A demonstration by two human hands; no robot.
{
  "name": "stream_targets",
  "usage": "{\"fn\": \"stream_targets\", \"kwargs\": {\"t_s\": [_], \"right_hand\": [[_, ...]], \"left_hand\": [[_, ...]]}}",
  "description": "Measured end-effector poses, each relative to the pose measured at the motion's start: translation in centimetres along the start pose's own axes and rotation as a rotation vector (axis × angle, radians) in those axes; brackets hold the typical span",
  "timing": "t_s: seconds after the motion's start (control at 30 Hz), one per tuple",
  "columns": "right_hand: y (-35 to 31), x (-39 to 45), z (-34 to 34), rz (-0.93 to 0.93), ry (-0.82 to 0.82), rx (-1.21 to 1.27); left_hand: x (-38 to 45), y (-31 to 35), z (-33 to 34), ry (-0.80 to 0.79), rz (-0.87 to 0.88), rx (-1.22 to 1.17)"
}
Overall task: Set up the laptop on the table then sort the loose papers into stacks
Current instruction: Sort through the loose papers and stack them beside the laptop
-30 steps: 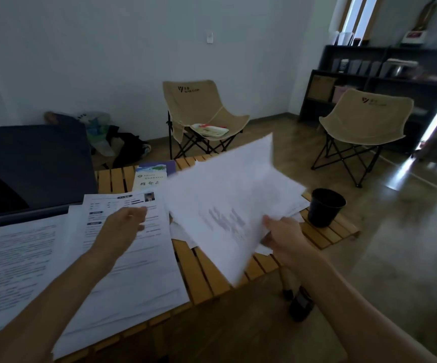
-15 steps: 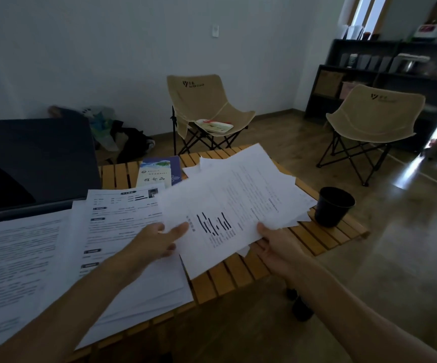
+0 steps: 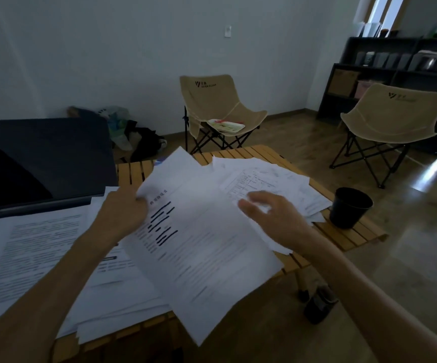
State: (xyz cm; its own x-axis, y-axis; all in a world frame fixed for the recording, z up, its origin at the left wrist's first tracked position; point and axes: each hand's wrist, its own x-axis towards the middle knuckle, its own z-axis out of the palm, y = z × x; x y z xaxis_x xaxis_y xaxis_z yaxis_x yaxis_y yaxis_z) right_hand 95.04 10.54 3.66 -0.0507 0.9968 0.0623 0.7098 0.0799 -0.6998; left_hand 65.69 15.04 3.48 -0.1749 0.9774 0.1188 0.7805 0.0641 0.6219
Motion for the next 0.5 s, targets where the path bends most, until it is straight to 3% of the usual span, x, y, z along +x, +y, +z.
{"fn": "stream_targets", "kwargs": {"t_s": [0.07, 0.13, 0.23, 0.3, 0.37, 0.5], "right_hand": [[-2.1, 0.5, 2.0, -0.033, -0.127, 0.008], [-3.1, 1.4, 3.9, -0.023, -0.107, 0.026], [-3.3, 2.9, 7.6, 0.202, -0.063, 0.211], [-3.3, 3.7, 10.5, 0.348, -0.08, 0.413], [-3.4, 4.5, 12.9, 0.43, -0.109, 0.53], [-3.5, 5.4, 14.7, 0.469, -0.158, 0.516]], "left_hand": [[0.4, -0.6, 0.1, 0.001, 0.0, -0.009], [0.6, -1.7, 0.0, 0.051, 0.012, -0.062], [1.0, -4.0, -0.3, 0.342, 0.012, 0.099], [1.2, -5.4, -0.2, 0.405, 0.106, 0.231], [1.4, -6.4, 0.6, 0.287, 0.215, 0.339], [0.9, -9.0, 4.1, -0.143, 0.257, 0.489]]}}
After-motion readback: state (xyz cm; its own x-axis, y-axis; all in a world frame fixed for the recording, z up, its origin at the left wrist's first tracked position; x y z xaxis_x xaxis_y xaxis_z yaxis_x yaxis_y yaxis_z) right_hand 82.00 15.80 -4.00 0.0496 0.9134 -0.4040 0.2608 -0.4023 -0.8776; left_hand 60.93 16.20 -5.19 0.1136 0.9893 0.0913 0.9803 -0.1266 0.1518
